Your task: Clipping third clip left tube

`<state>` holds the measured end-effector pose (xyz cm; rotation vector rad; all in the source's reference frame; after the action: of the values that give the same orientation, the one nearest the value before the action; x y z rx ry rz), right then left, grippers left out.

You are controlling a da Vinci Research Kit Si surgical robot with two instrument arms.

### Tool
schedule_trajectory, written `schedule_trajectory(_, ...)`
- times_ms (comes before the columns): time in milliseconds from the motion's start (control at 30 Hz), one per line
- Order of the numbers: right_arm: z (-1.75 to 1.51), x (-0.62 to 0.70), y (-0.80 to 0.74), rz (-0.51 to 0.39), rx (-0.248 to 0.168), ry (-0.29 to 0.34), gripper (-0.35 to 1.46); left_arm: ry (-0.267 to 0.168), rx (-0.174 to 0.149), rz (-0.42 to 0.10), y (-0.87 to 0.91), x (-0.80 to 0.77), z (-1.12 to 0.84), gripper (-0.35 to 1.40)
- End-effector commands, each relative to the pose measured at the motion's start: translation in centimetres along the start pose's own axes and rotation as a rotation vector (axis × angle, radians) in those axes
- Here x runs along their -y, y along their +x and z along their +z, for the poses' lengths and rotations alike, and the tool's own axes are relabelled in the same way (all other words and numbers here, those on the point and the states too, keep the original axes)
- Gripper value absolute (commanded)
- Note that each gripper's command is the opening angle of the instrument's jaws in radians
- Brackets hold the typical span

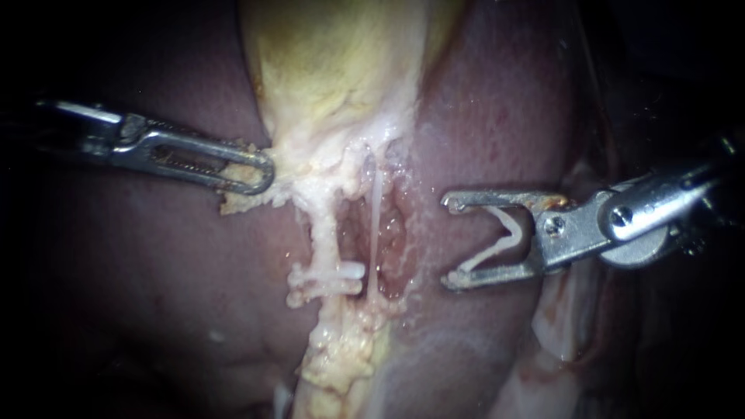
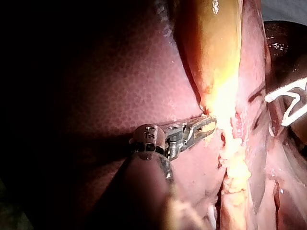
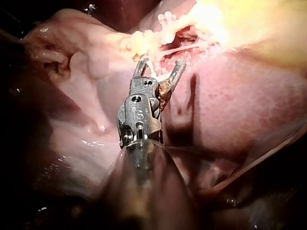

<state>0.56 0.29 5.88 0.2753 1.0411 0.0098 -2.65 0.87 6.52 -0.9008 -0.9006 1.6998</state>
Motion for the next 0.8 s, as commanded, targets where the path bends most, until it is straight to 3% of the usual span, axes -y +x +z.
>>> schedule_trajectory(33, 0.0, 0.0, 0.0, 0.0, 0.002, 0.001, 0.5, -0.001, 0.001, 0.0, 0.01, 0.0, -0.02, -0.35)
schedule_trajectory(200, 0.0, 0.0, 0.0, 0.0, 0.002, 0.001, 0.5, -0.015, 0.011, -0.012, 0.12, -0.07, -0.22, -0.35)
schedule_trajectory(267, 0.0, 0.0, 0.0, 0.0, 0.0, 0.003, 0.5, -0.007, 0.007, -0.052, 0.2, -0.12, -0.34, -0.35)
schedule_trajectory(433, 0.01, -0.01, 0.01, 0.001, -0.002, 0.001, 0.5, -0.017, -0.027, -0.079, 0.44, -0.36, -0.65, -0.35)
schedule_trajectory(567, 0.03, -0.03, 0.03, 0.003, -0.018, 0.015, 0.5, -0.025, -0.033, -0.092, 0.48, -0.48, -0.7, -0.35)
schedule_trajectory(733, 0.12, -0.09, 0.09, 0.008, -0.063, 0.046, 0.5, -0.027, -0.035, -0.091, 0.47, -0.47, -0.69, -0.35)
schedule_trajectory(800, 0.2, -0.12, 0.12, 0.05, -0.078, 0.063, 0.5, -0.026, -0.035, -0.09, 0.47, -0.46, -0.69, -0.35)
